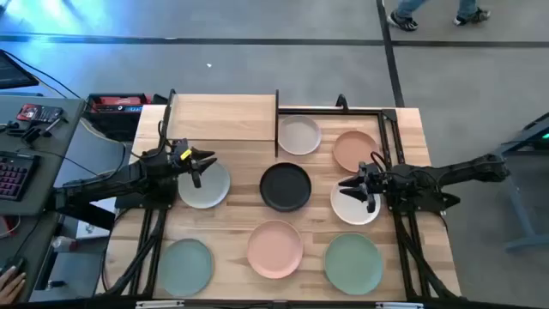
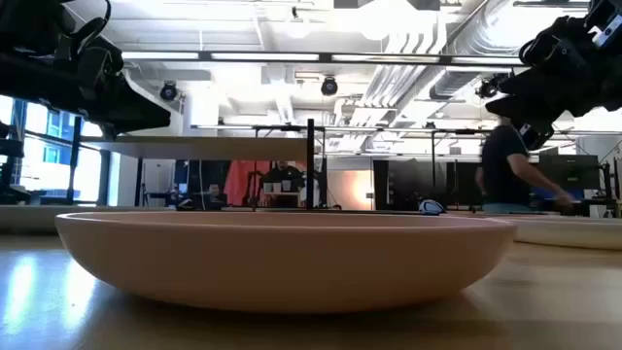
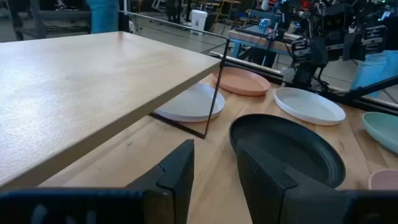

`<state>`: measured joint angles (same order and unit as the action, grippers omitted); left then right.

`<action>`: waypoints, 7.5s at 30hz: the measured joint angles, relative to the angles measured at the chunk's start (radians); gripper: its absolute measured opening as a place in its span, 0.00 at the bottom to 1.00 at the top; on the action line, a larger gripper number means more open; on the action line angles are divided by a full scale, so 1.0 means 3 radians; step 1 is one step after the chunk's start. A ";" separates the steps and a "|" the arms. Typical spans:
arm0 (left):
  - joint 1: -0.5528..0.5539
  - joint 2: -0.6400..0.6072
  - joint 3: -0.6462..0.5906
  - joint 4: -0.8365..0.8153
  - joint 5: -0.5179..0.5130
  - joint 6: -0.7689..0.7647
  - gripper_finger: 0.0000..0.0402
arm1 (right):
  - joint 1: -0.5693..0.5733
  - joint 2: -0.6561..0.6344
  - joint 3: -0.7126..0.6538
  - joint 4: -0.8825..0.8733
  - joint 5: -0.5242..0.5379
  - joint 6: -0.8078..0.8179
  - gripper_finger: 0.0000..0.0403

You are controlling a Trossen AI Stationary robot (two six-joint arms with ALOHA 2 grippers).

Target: Place and stack plates onto a shelf

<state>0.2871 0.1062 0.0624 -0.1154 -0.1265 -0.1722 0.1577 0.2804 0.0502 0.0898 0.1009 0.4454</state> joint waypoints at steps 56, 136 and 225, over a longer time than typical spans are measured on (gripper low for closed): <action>0.0001 0.0000 0.0001 0.0000 0.0001 0.0000 0.27 | 0.0001 -0.0001 -0.0001 -0.0001 0.0001 0.0000 0.30; 0.0001 0.0001 0.0001 0.0028 0.0000 -0.0961 0.27 | 0.0000 0.0001 0.0000 0.0096 0.0645 0.1204 0.30; 0.0000 0.0001 0.0001 0.0010 -0.0111 -0.0903 0.27 | 0.0122 0.4509 0.2753 -0.0408 -0.0117 -0.0874 0.30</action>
<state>0.2871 0.1064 0.0626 -0.1123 -0.1596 -0.4431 0.1943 1.6330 0.8761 -0.0326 0.0659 0.1833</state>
